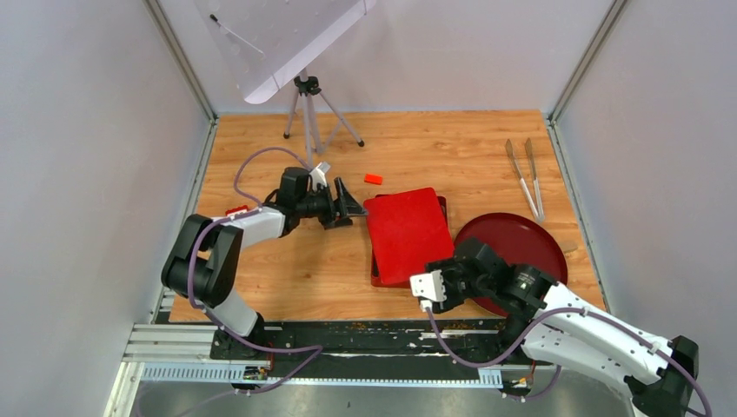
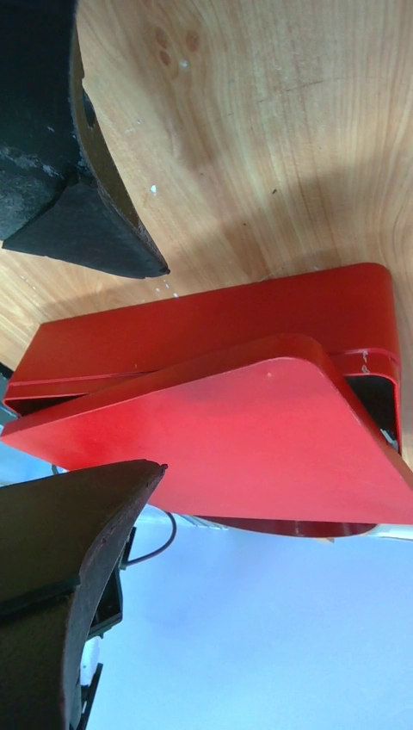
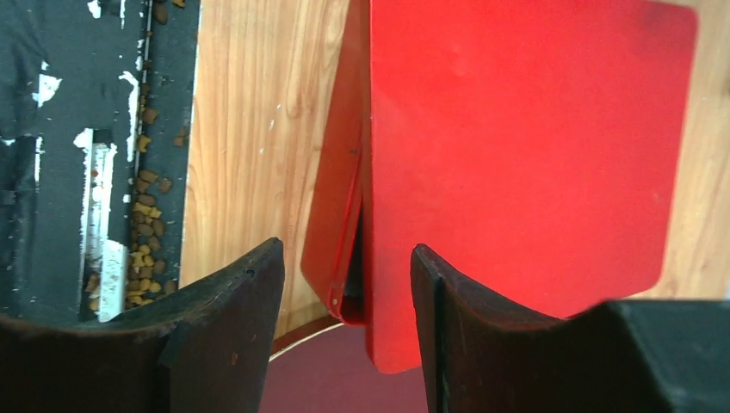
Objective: Pack the chocolate
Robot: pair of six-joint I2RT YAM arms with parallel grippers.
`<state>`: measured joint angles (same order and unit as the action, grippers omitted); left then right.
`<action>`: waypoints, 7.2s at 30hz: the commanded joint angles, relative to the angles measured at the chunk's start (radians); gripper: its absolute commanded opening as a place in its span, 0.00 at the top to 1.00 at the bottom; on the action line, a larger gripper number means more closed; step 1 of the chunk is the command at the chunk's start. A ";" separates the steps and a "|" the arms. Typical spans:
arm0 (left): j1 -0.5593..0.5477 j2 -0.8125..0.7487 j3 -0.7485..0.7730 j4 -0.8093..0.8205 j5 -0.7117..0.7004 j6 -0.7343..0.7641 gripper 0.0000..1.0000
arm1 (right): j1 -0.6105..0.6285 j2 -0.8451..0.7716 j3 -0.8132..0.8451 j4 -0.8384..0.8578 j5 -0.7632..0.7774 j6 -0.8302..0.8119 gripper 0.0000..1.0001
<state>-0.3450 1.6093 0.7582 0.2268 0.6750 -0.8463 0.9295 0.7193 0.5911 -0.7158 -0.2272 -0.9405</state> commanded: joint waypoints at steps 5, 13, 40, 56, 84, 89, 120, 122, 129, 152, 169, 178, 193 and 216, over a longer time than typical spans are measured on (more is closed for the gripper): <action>-0.008 -0.016 0.170 -0.285 -0.054 0.242 0.19 | -0.041 0.091 0.249 0.012 -0.013 0.303 0.41; -0.014 -0.060 0.266 -0.573 -0.110 0.520 0.23 | -0.442 0.294 0.481 -0.115 -0.261 0.594 0.45; -0.069 0.179 0.455 -0.526 0.030 0.650 0.38 | -0.675 0.555 0.345 -0.022 -0.148 0.865 0.51; -0.116 0.342 0.692 -0.600 -0.043 0.682 0.39 | -0.675 0.661 0.377 -0.046 -0.255 0.906 0.67; -0.166 0.440 0.837 -0.562 -0.103 0.688 0.37 | -0.724 0.676 0.355 -0.012 -0.159 0.992 0.69; -0.169 0.480 0.895 -0.558 -0.103 0.699 0.37 | -0.735 0.697 0.342 0.001 -0.179 1.006 0.67; -0.187 0.008 0.352 -0.357 0.027 0.891 0.32 | -0.822 0.859 0.614 0.138 -0.396 0.871 0.54; -0.187 0.067 0.379 -0.311 0.009 0.864 0.32 | -0.822 0.899 0.639 0.142 -0.404 0.870 0.55; -0.187 0.324 0.532 -0.271 -0.072 0.840 0.34 | -0.822 1.082 0.678 0.180 -0.368 0.892 0.60; -0.192 0.390 0.630 -0.362 -0.161 0.845 0.37 | -0.830 1.016 0.784 0.141 -0.249 0.771 0.53; -0.195 0.313 0.555 -0.171 -0.124 0.661 0.40 | -0.830 0.895 0.556 0.133 -0.376 0.786 0.70; -0.216 0.429 0.535 -0.326 -0.261 0.708 0.44 | -0.824 1.020 0.513 0.167 -0.322 0.802 0.71; -0.219 -0.084 0.324 -0.330 -0.100 0.990 0.40 | -0.825 0.903 0.585 0.168 -0.357 0.751 0.70; -0.354 -0.262 0.195 -0.597 -0.203 1.279 0.61 | -0.825 0.871 0.532 0.175 -0.329 0.718 0.69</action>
<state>-0.6998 1.4357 0.8684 -0.3141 0.4675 0.3939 0.1036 1.6360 1.1259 -0.5636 -0.5648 -0.1944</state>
